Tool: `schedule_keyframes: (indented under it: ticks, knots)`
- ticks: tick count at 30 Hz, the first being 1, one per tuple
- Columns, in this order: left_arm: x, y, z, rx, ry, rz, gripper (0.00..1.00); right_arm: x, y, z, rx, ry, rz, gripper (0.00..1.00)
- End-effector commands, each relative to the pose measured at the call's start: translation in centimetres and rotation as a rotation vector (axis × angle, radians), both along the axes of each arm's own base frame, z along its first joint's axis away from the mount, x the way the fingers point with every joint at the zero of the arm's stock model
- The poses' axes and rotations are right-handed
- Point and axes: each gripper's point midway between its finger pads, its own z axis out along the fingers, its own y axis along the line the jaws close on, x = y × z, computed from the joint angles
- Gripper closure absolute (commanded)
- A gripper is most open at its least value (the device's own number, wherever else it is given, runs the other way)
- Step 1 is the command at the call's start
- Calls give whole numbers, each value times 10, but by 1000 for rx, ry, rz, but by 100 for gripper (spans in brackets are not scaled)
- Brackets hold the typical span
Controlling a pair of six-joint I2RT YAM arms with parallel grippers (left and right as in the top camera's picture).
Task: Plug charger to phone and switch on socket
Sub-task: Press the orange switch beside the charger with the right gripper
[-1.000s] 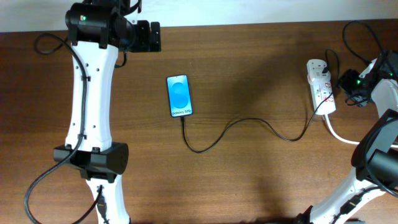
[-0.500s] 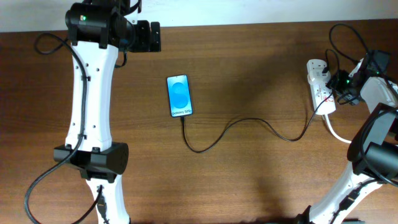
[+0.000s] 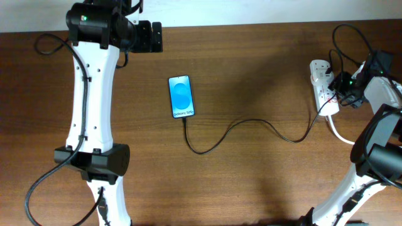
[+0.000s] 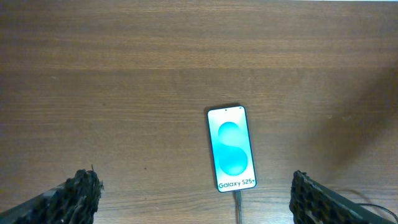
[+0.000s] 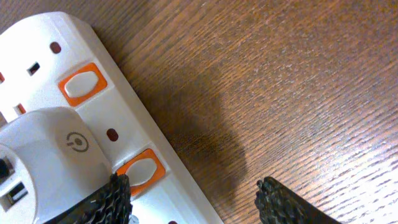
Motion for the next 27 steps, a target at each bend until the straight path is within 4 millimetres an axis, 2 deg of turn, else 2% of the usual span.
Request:
schedule_keyframes:
  ticks: [1, 7, 11, 19, 23, 27]
  knots:
    - [2, 2, -5, 15, 9, -1, 0, -4, 0, -19, 4, 28, -47, 32]
    - [2, 2, -5, 15, 9, -1, 1, -6, 6, -21, 12, 46, -37, 32]
    - [2, 2, -5, 15, 9, -1, 1, -10, 25, -28, 20, 84, 12, 33]
    - [2, 2, -5, 15, 9, 0, 0, -5, 44, -30, 48, 69, 88, 33]
    - [2, 3, -5, 15, 9, 0, 1, -5, 64, -32, 54, 95, 135, 33]
    - [2, 2, -5, 15, 9, 0, 0, -8, 62, -34, 38, 113, 127, 33]
